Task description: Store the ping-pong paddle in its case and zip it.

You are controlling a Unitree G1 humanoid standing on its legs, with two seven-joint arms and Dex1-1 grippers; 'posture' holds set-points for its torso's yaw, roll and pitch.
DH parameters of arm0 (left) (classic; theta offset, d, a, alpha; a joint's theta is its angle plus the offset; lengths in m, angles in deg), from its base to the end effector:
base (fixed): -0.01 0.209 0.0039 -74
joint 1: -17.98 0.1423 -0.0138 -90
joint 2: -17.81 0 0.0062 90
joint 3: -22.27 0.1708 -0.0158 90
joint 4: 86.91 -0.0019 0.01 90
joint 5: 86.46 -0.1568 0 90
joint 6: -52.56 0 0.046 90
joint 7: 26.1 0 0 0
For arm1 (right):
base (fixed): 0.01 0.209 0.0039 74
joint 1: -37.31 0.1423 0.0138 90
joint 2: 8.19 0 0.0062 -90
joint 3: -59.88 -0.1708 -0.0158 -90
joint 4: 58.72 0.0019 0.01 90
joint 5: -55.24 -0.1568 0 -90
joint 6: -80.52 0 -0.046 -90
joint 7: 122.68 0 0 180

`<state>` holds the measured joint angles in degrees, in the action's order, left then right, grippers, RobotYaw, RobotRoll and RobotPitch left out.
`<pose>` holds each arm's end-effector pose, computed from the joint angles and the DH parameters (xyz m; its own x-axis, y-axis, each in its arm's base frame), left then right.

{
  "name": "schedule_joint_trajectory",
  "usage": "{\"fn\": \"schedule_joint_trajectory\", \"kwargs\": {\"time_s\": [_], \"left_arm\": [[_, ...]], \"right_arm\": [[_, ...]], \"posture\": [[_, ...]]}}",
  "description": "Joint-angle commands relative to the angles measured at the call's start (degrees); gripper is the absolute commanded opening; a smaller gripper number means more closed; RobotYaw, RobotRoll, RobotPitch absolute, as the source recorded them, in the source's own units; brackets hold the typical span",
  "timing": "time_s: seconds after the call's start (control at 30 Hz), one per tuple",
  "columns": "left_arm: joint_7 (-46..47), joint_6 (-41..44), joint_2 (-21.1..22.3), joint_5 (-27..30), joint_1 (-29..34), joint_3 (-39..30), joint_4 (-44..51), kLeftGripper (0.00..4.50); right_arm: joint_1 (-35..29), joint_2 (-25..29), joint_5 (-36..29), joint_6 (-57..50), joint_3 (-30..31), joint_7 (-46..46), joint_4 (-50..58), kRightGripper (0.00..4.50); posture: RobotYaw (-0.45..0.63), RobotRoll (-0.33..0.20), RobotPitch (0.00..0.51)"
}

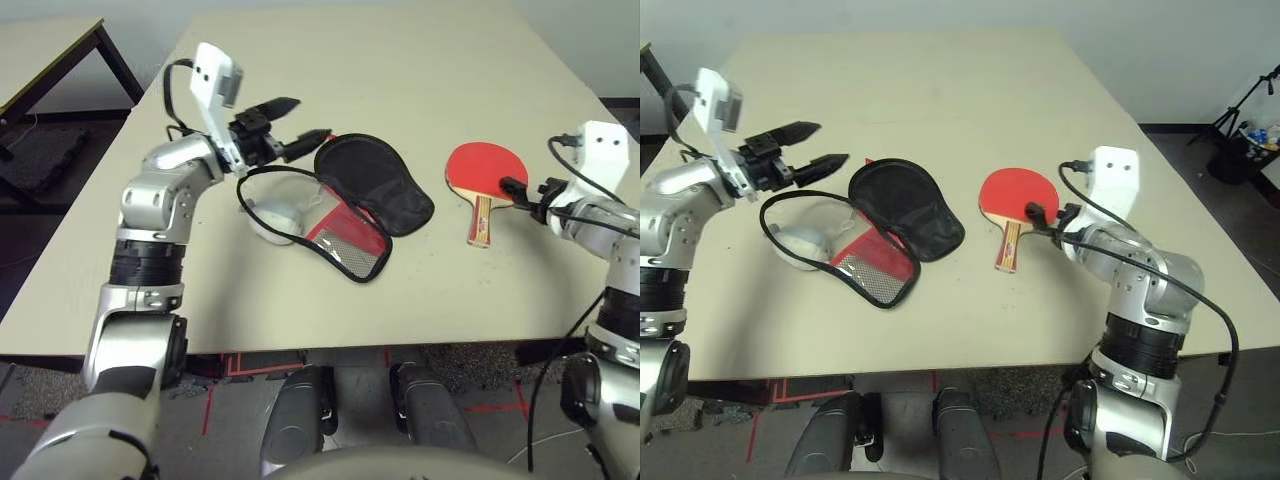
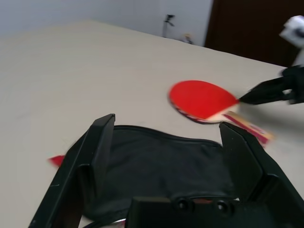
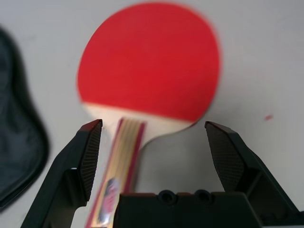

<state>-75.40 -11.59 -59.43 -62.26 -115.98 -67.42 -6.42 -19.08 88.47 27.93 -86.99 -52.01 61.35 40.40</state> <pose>0.3191 0.1928 0.2339 0.5751 -0.8179 0.0185 0.8048 0.5697 0.1666 0.2656 -0.2327 0.2077 0.8768 -0.0088 -0.4808 0.0870 0.9863 0.1404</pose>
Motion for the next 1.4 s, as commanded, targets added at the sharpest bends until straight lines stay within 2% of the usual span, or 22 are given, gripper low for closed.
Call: {"fn": "schedule_joint_trajectory", "kwargs": {"time_s": [0.03,0.3,0.53,0.83,1.1,1.33,1.4], "left_arm": [[-1.02,0.61,-1.26,-1.33,-0.05,2.49,0.28,4.5],[-2.6,0.27,-4.12,-3.55,1.39,6.11,-1.2,4.5],[-3.08,2.25,-4.27,-3.96,4.5,7.45,1.45,4.5],[-2.59,4.28,-4.58,-4.13,6.06,7.66,4.73,4.5],[-2.33,5.03,-5.15,-4.08,5.71,7.68,5.57,4.5],[-2.36,5.24,-5.26,-3.94,5.42,7.56,5.87,4.5],[-2.36,5.47,-5.26,-3.82,5.5,7.56,6.22,4.5]], "right_arm": [[0.47,-0.76,1.82,-2.69,2.24,-0.11,-0.33,4.48],[3.35,-0.32,5.57,-3.65,12.14,-3.35,-3.68,4.48],[5.3,-1.79,9.44,-2.84,14.78,-3.45,-7.98,4.48],[3.76,-3.02,13.06,-3.13,11.49,-2.41,-7.52,4.48],[3.56,-9.81,15.89,-7.06,3.6,0.95,-6.62,4.48],[6.38,-8.11,17.21,-6.99,1.02,0.37,-10.64,4.48],[6.48,-7.96,17.68,-7.63,1.19,0.41,-10.27,3.9]], "posture": [[-0.07,0.0,0.116],[-0.06,0.0,0.12],[-0.04,0.0,0.12],[-0.04,0.0,0.121],[-0.04,0.0,0.118],[-0.04,0.0,0.117],[-0.04,0.0,0.117]]}}
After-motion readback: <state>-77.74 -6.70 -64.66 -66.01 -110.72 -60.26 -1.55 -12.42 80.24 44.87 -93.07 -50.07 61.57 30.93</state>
